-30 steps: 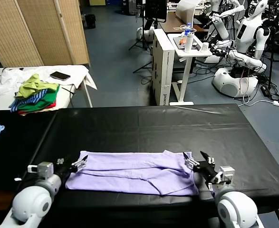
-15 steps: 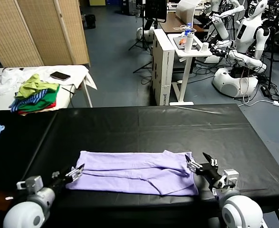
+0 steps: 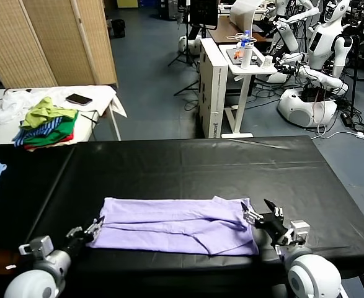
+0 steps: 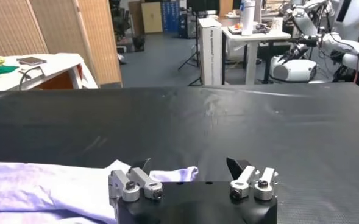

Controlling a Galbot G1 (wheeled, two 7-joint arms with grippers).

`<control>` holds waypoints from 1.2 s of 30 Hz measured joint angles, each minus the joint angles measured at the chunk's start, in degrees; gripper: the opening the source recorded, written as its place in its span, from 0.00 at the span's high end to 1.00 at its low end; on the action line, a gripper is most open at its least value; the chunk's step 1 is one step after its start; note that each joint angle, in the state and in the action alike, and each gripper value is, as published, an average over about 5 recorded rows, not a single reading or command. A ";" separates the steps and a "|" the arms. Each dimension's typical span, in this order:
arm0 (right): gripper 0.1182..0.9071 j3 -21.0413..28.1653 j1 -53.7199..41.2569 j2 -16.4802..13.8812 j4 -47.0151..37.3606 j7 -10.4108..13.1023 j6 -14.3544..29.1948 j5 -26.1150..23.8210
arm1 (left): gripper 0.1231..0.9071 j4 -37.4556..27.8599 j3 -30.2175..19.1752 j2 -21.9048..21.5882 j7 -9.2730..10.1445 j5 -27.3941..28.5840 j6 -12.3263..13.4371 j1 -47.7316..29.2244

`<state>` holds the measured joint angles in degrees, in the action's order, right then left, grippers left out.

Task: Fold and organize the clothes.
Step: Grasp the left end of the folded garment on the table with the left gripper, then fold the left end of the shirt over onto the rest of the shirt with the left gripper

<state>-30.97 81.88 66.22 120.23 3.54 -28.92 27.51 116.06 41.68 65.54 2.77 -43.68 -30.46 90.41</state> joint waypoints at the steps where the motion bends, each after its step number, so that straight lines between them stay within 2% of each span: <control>1: 0.00 0.09 -0.11 0.02 -0.04 0.00 0.00 0.00 | 0.49 0.04 -0.06 0.06 -0.03 0.10 0.02 0.03; 6: 0.00 0.57 -0.65 0.11 -0.22 -0.04 -0.02 -0.09 | 0.56 0.08 -0.12 0.12 -0.11 0.15 0.04 0.07; 19: 0.00 1.26 -1.70 0.36 -0.58 -0.14 -0.01 -0.87 | 0.91 0.86 -0.64 0.59 -0.17 1.33 -0.53 -0.13; 24: 0.00 1.35 -1.48 0.81 -0.56 -0.17 0.18 -1.35 | 0.95 2.06 -0.87 0.27 -0.27 6.82 0.34 0.12; 32: 0.00 1.82 -1.76 1.31 -0.65 0.00 0.34 -1.68 | 0.95 1.90 0.68 -1.84 -1.39 19.97 4.06 0.96; 36: 0.00 1.99 -1.74 1.47 -0.85 0.02 0.43 -1.82 | 0.95 0.82 2.74 -3.45 -2.04 23.93 5.73 1.94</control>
<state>-28.99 80.14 67.69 119.38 3.56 -28.48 25.68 116.88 44.43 62.09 0.74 -19.75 -24.73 92.35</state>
